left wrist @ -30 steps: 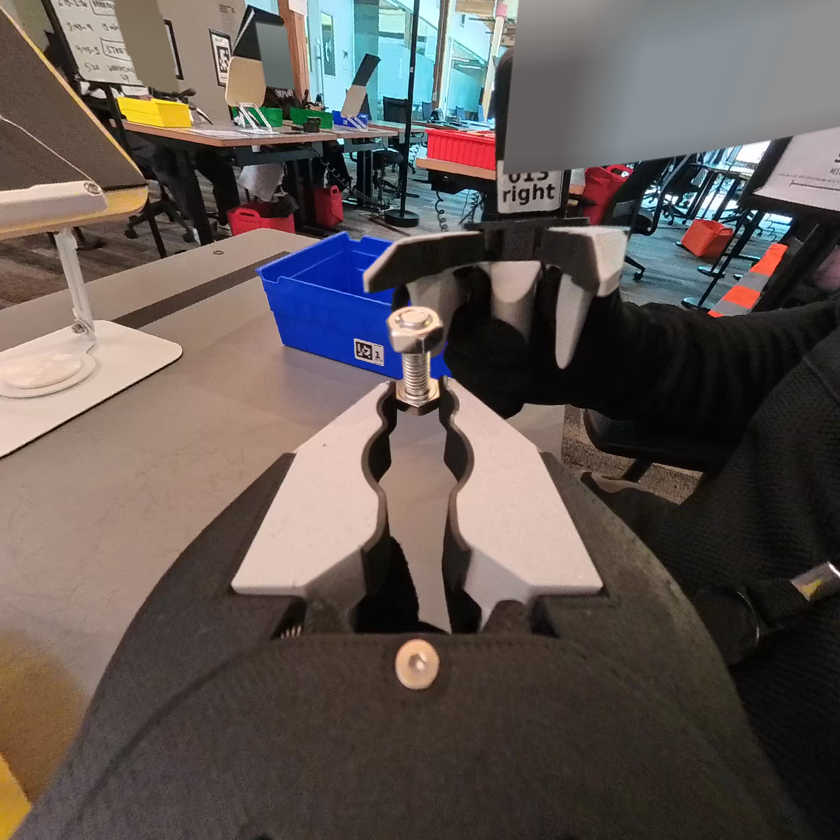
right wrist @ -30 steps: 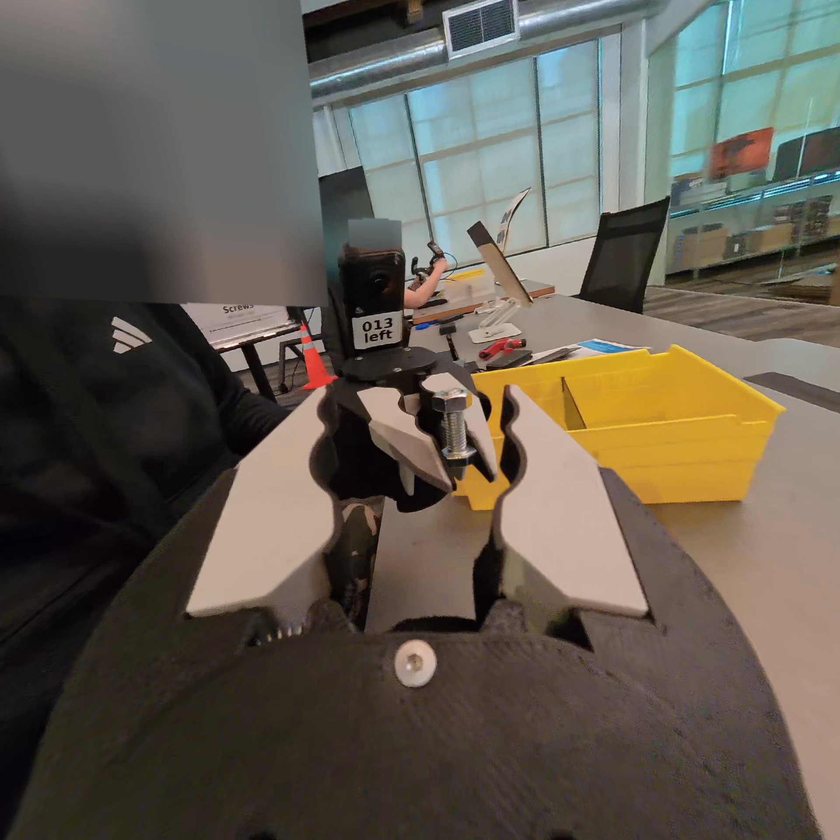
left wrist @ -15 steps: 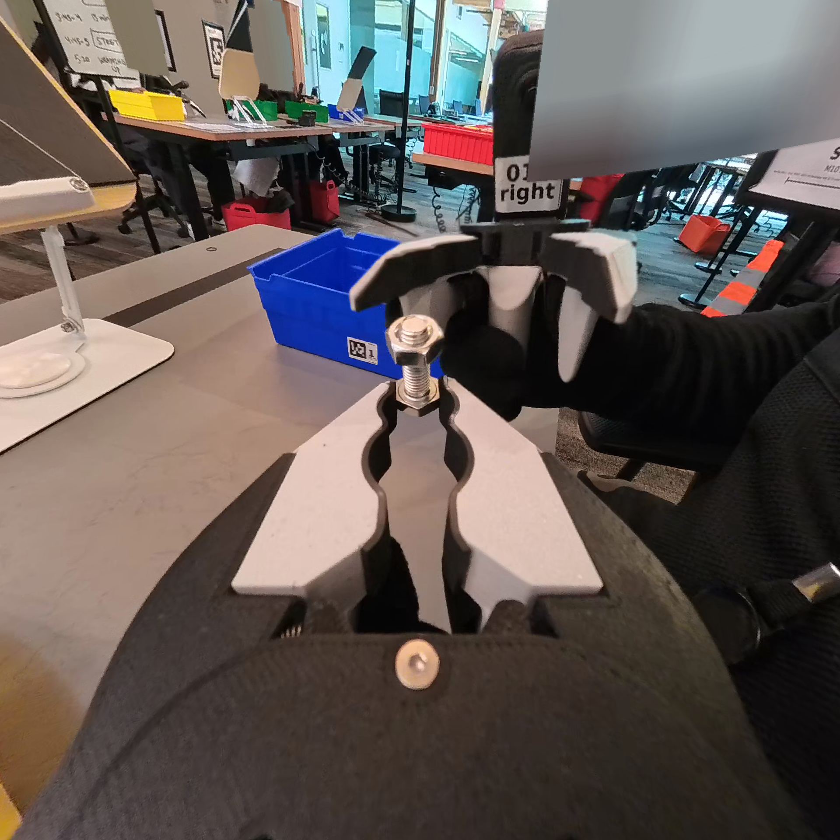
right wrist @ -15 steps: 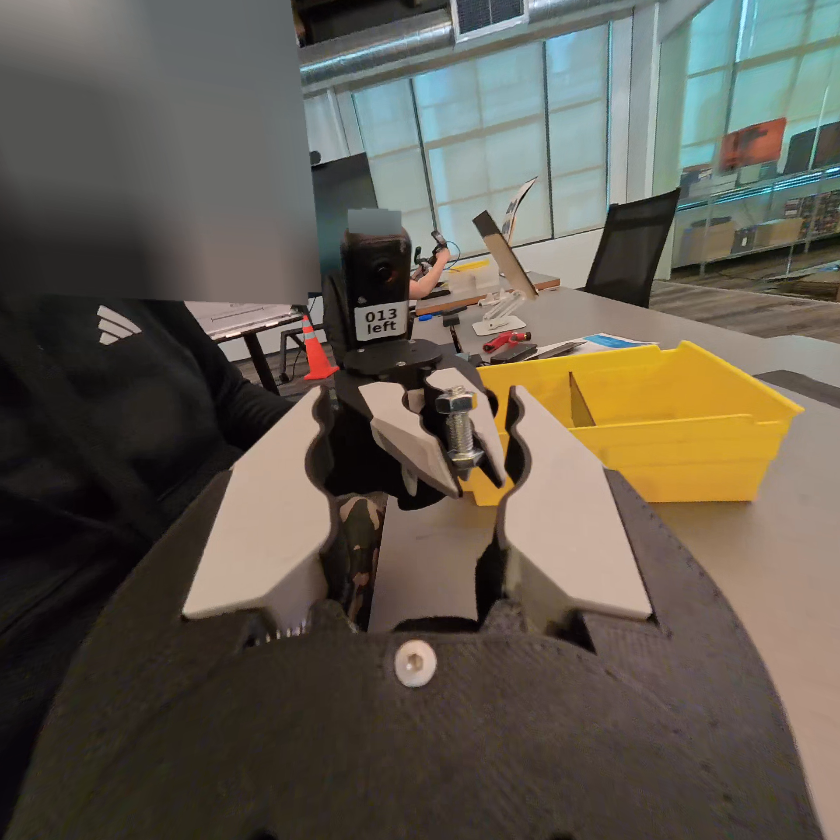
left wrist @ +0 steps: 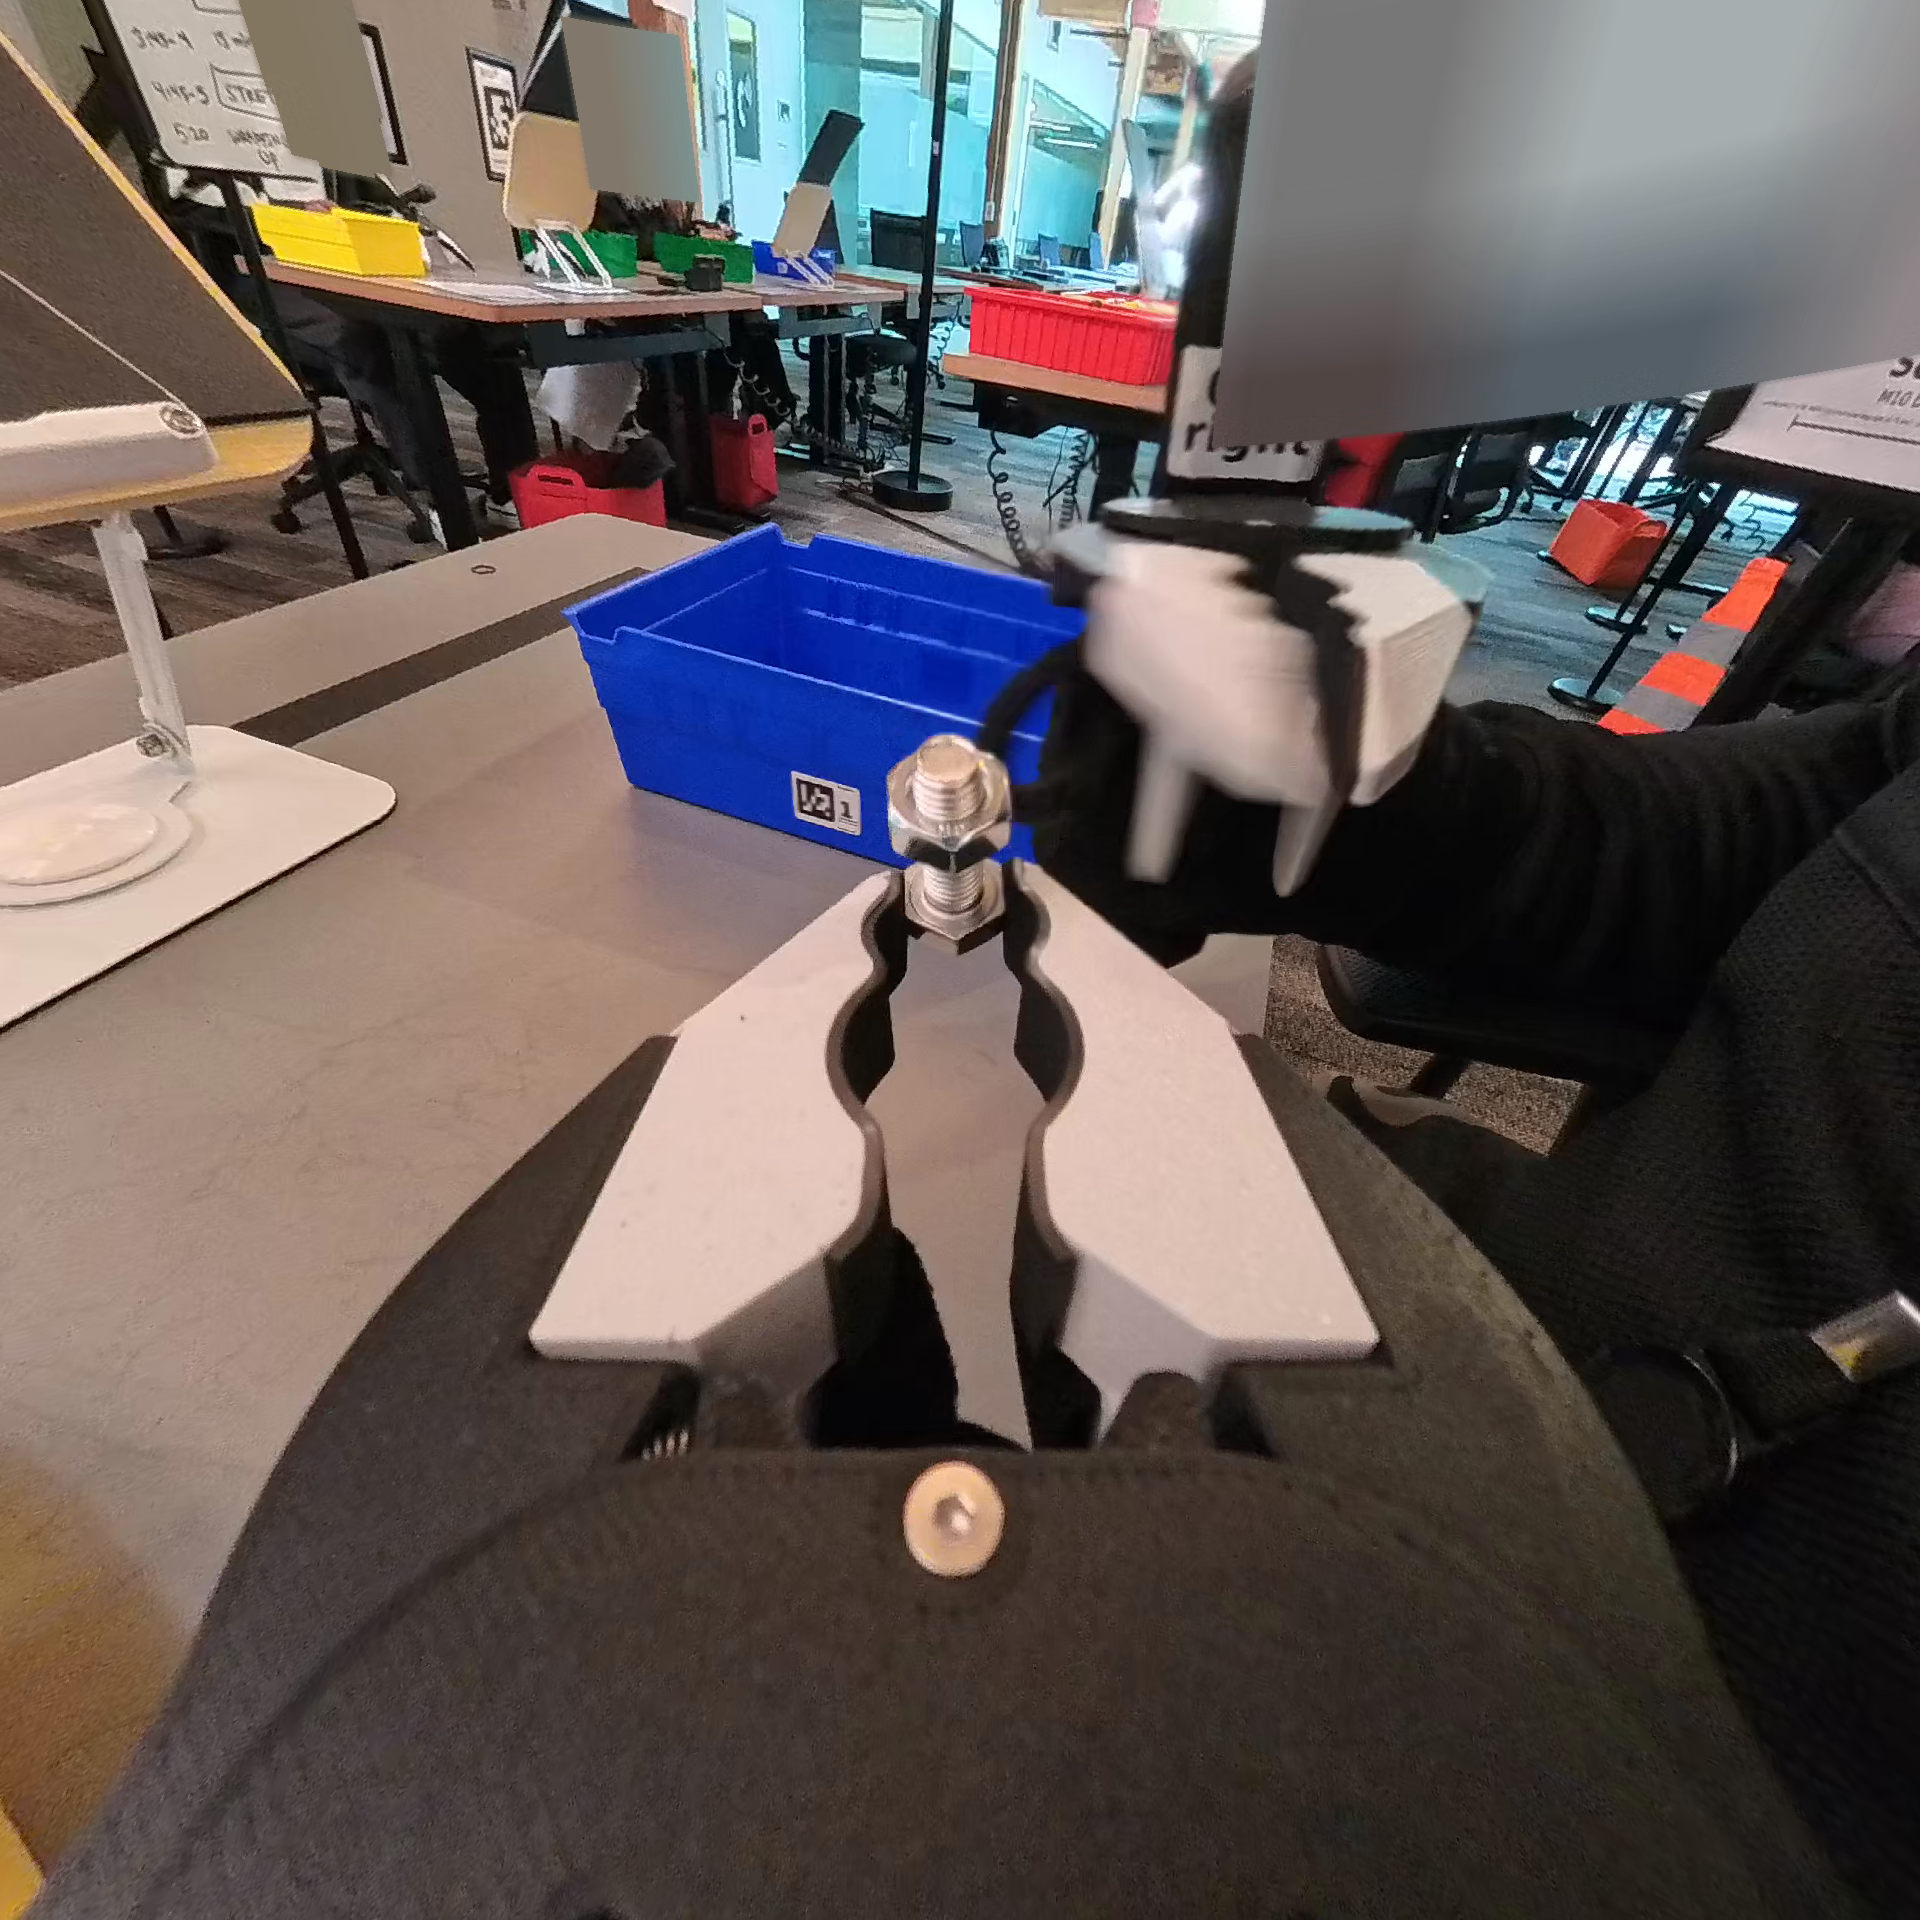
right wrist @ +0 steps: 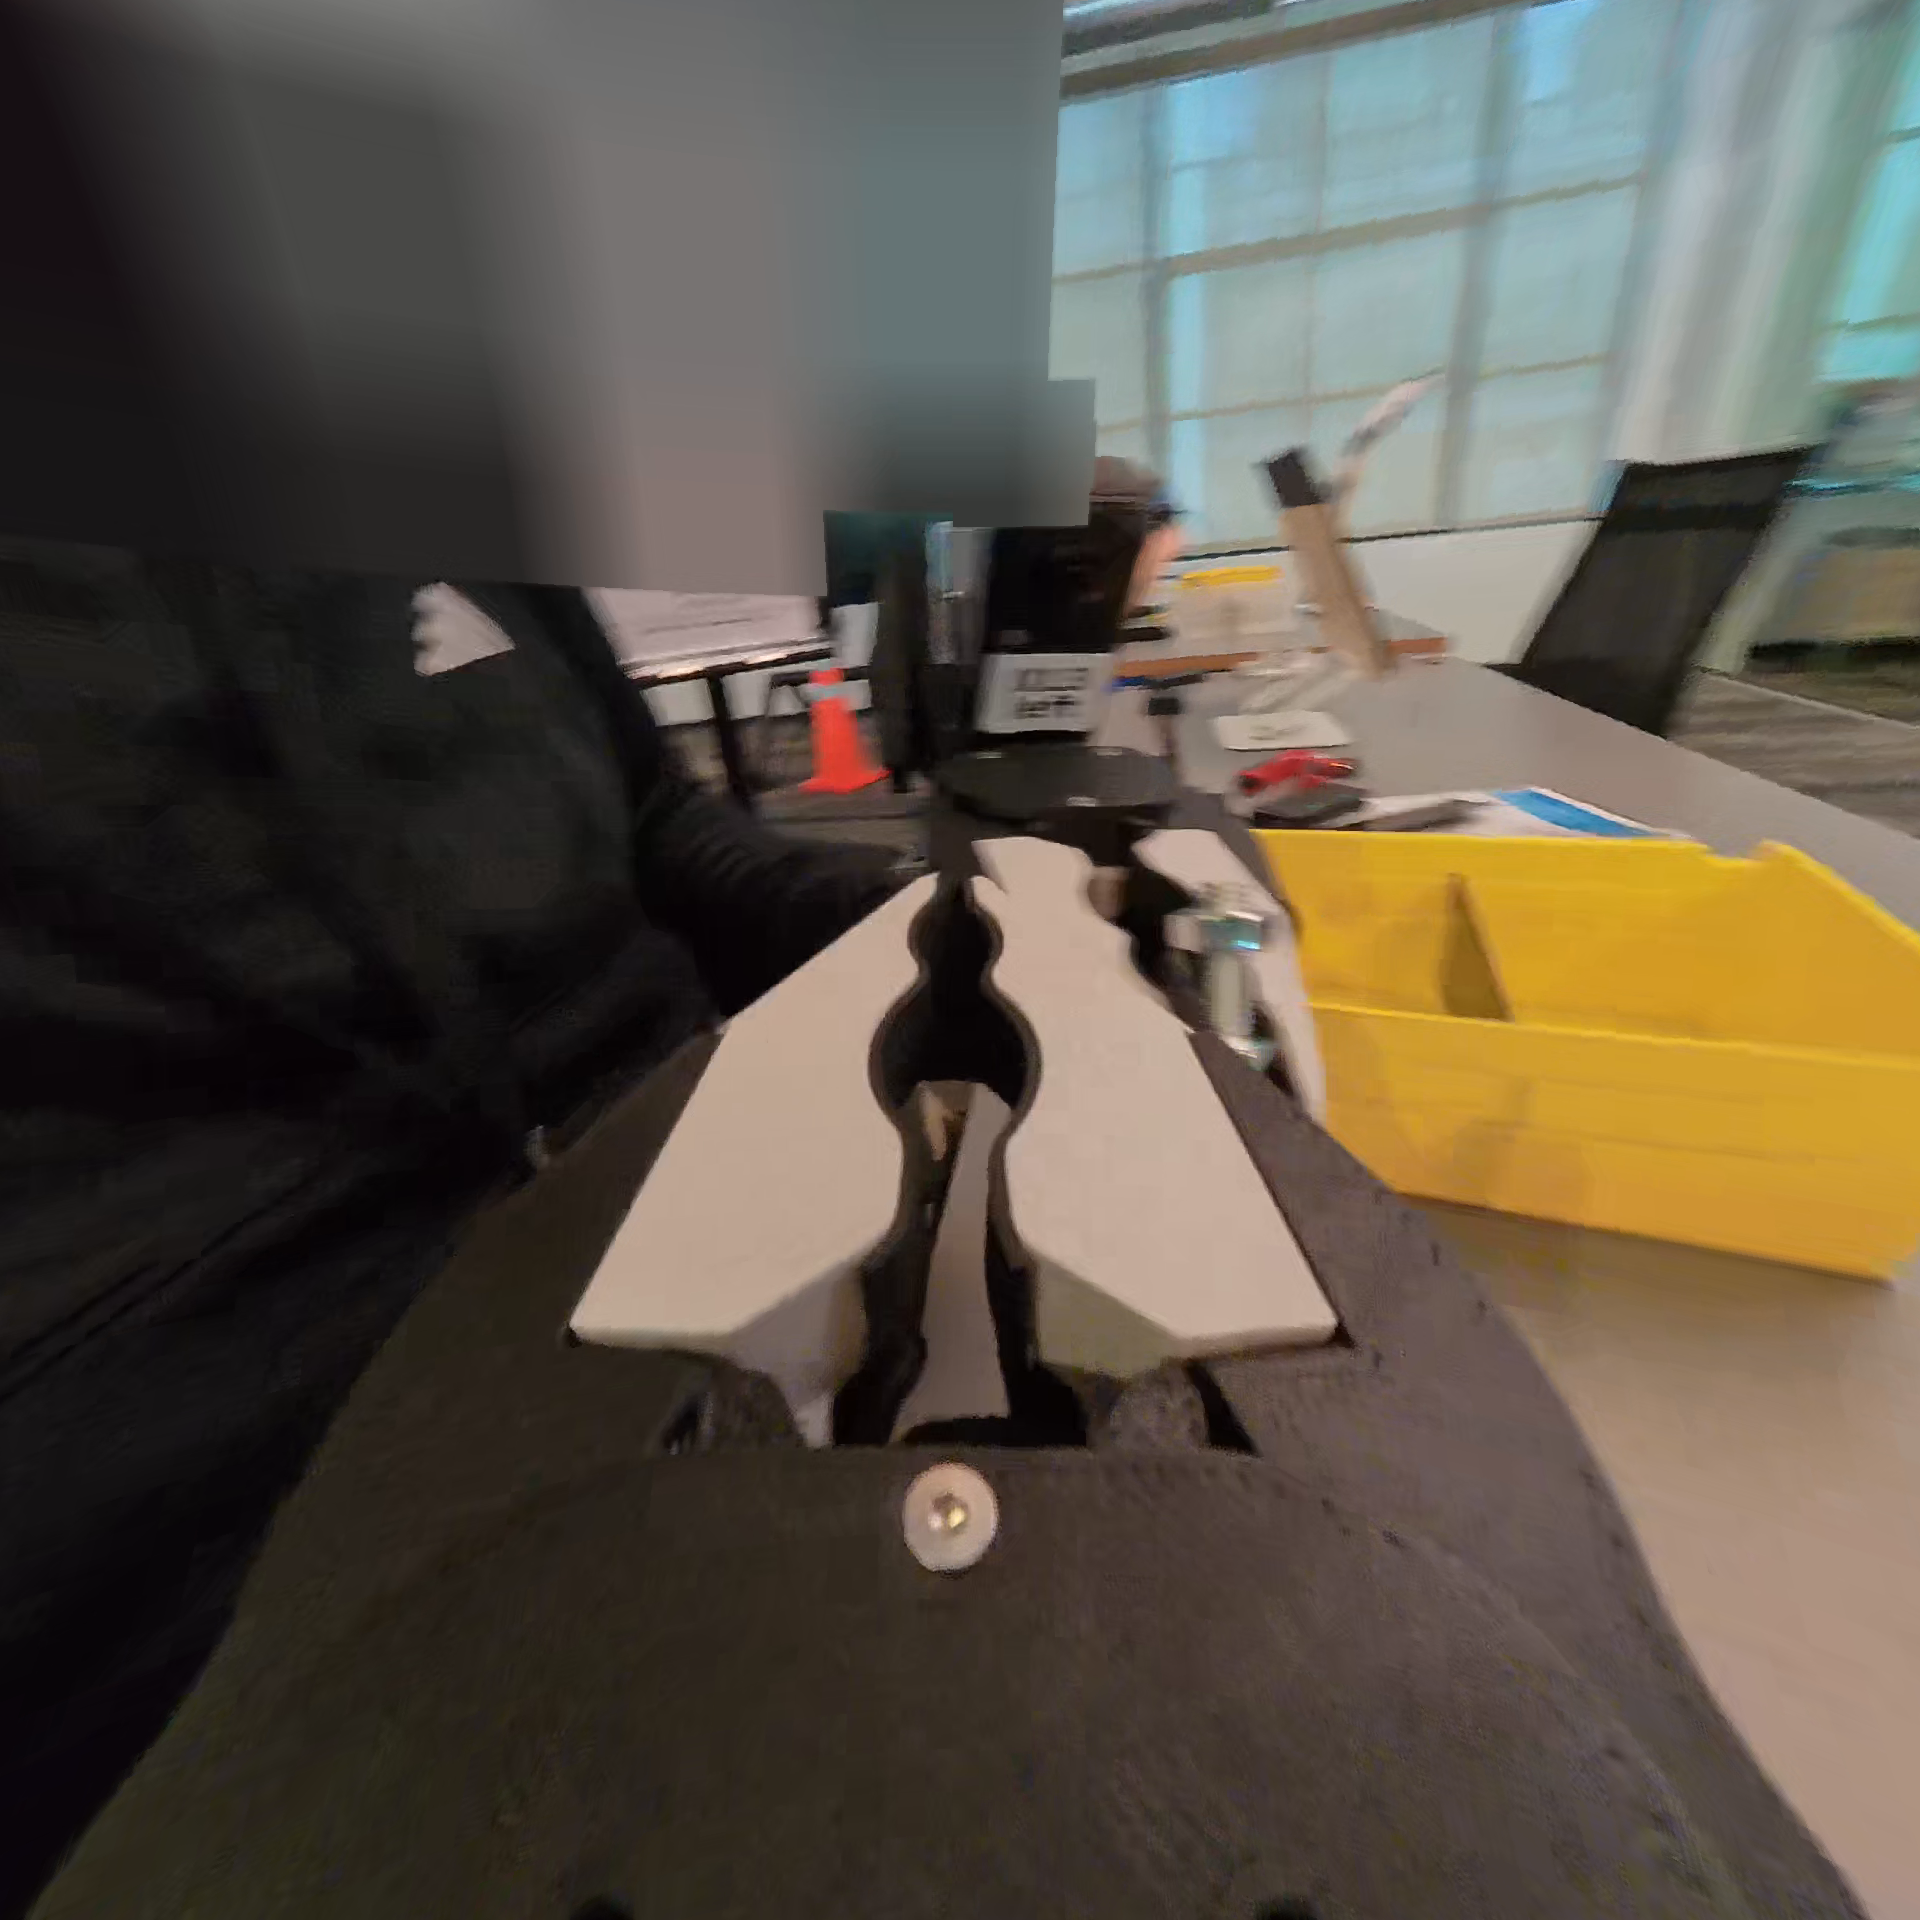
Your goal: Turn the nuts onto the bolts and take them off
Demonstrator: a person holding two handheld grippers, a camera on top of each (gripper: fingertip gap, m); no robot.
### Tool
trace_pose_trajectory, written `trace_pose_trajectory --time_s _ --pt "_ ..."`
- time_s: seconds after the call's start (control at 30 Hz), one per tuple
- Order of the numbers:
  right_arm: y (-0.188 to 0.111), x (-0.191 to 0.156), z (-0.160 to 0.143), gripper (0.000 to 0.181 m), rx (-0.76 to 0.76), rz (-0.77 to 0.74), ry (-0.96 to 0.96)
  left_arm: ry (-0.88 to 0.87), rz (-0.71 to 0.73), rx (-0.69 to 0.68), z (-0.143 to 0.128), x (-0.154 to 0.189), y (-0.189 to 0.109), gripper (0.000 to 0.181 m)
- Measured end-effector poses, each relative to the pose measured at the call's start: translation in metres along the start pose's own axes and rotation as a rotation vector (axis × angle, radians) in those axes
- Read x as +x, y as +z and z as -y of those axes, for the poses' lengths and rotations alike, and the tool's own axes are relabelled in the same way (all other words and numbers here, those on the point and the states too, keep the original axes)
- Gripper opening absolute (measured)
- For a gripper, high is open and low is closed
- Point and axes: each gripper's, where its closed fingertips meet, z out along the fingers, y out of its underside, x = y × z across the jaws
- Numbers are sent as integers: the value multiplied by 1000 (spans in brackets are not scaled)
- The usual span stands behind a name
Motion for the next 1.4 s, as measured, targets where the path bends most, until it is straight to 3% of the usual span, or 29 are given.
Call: trace_pose_trajectory --time_s 0.1,0.17,0.2,0.23,0.33,0.37,0.4,0.47,0.57,0.63,0.8,0.93,1.1,1.17,1.23,1.33,1.4 --pt "-1 -1 2 7 -8 -16 -25 0 2 5 2 -1 -1 16" --pt "-6 18 8 53 36 -123 0 4 -2 3 2 1 0 17" --pt "-7 27 7 67 35 -163 18 5 -5 2 2 2 0 16" --pt "-7 30 5 69 29 -173 27 6 -9 0 1 4 1 16" --pt "-2 16 0 45 4 -97 17 7 -8 -2 1 4 2 16" --pt "-1 -1 -2 0 -12 -9 -12 5 -4 -2 1 3 1 17" --pt "-2 -12 -2 0 -26 49 -24 0 -5 -1 1 3 1 16" --pt "-3 -9 -1 1 -30 27 -22 -4 -8 3 1 2 1 16" --pt "-9 21 2 40 -3 -135 0 -3 -20 -3 -1 5 3 16" --pt "-12 37 -3 54 -32 -228 6 1 -33 -7 -1 9 6 16" --pt "-7 35 -22 15 -116 -236 3 29 -77 -33 -6 19 14 16" --pt "-12 36 -23 15 -123 -253 7 10 -107 -24 -6 23 19 16" --pt "-26 40 -1 15 -66 -294 -17 -19 -125 30 3 22 17 22" --pt "-45 51 9 15 -90 -357 -36 -24 -118 35 4 18 14 19" --pt "-81 73 17 16 -143 -494 -39 -12 -123 49 6 17 11 0" --pt "-166 118 13 16 -258 -770 53 3 -104 29 5 12 9 0" --pt "-234 144 -9 16 -401 -978 136 15 -100 10 4 10 7 0"
